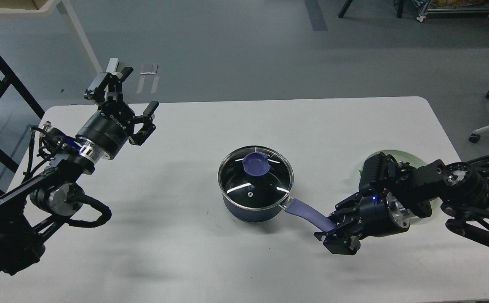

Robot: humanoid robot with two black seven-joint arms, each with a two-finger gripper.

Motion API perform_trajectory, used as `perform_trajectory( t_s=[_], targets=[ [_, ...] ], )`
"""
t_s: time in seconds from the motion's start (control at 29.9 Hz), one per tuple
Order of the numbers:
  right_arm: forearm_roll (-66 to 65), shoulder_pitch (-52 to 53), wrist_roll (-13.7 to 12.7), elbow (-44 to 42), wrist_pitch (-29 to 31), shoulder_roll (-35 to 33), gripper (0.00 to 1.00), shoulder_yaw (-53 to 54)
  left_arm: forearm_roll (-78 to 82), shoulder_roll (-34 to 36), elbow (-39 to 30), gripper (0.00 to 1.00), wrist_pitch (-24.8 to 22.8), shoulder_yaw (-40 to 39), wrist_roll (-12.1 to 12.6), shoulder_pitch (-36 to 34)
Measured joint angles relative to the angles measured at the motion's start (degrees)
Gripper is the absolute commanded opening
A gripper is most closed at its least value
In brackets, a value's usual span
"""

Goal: Open pot lid

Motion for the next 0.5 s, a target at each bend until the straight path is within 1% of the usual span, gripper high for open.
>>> perform_trajectory(
  t_s=[0.23,0.33,0.5],
  targets=[
    [-0.1,0.2,0.0,0.0,0.0,-0.1,0.3,0.0,2.5,0.0,0.0,0.99,-0.2,0.3,0.0,-0.6],
    [-0.1,0.3,0.0,0.0,0.0,-0.2,0.3,0.0,7.4,0.0,0.0,0.99,-0.8,0.4,-0.2,-1.2],
    [-0.1,0.3,0.0,0.0,0.0,-0.4,0.3,0.0,21.3,0.1,0.4,0.99,-2.2,0.7,-1.8,-3.8]
  ],
)
